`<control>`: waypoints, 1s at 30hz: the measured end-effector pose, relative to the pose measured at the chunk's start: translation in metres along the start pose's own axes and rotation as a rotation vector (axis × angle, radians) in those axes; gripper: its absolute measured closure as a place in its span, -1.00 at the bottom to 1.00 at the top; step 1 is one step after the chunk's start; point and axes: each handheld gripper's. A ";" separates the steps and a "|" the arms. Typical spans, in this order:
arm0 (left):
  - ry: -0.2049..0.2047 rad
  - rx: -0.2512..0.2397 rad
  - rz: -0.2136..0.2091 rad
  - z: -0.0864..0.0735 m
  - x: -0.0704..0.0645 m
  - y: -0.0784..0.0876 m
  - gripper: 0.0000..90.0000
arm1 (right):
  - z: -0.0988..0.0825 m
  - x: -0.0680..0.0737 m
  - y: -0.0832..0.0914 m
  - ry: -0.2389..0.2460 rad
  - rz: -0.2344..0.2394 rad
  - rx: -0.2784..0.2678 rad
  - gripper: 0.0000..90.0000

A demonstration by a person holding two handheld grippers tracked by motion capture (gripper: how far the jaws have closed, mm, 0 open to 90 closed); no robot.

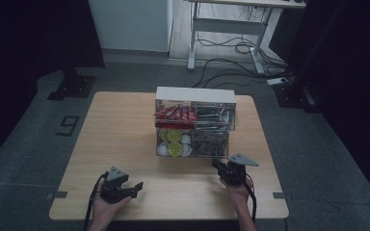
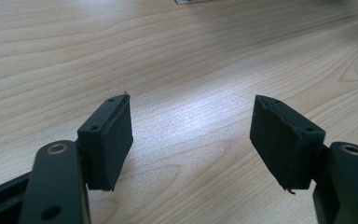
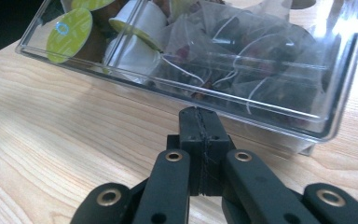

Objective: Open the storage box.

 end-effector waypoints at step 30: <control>-0.001 -0.001 0.001 0.000 0.000 0.000 -0.33 | 0.005 -0.004 0.009 -0.017 -0.006 -0.041 0.98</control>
Point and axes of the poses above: each handheld gripper's, and its own axes: y roughly backward along the jaws, z roughly out of its top, x roughly to its left, and after that the axes turned 6 degrees about -z, right-handed
